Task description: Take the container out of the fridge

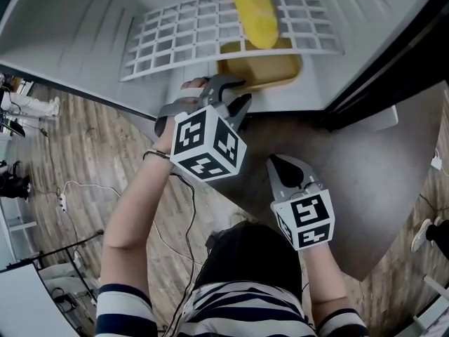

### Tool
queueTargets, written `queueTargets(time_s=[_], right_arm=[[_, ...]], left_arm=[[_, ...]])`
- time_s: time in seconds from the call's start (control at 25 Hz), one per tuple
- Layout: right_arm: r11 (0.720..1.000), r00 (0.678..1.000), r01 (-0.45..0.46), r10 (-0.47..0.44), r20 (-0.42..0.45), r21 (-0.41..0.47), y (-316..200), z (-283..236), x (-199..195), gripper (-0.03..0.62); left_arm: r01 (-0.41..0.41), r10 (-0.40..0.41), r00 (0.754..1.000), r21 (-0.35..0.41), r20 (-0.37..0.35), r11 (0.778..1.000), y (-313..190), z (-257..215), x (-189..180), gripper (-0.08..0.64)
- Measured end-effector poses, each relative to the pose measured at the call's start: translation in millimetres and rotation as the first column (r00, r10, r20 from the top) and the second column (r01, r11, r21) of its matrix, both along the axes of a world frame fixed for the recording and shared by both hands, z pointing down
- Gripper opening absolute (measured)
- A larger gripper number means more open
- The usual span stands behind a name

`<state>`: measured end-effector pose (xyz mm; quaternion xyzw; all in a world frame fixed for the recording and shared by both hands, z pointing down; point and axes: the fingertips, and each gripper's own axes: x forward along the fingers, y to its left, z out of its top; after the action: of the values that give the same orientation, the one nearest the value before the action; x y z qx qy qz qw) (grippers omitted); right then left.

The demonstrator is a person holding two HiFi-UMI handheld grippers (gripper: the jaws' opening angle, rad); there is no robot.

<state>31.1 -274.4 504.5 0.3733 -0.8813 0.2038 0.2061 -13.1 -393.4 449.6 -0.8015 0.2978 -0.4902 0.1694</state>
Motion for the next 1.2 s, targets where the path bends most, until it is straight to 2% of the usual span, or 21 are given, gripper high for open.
queueTargets(time_s=[0.16,0.68,0.96,1.2], right_arm=[[1.0,1.0,-0.003,0.003,0.01,-0.004,0,-1,1,-0.008],[0.999,0.999,-0.032,0.032,0.011,0.004,9,-10,3,-0.008],[0.998,0.998,-0.065,0.065,0.01,0.01,25,-22,5,-0.008],[0.996,0.996,-0.09,0.09,0.005,0.017,39,-34,5,-0.008]], left_arm=[[-0.014,0.013,1.0,-0.019,-0.018,1.0,1,-1,1,0.0],[-0.077,0.077,0.997,0.004,-0.02,0.997,13,-12,-8,0.0],[-0.122,0.122,0.992,0.003,-0.031,0.993,47,-22,-14,0.0],[-0.114,0.113,0.991,-0.009,-0.066,0.993,81,-29,-27,0.0]])
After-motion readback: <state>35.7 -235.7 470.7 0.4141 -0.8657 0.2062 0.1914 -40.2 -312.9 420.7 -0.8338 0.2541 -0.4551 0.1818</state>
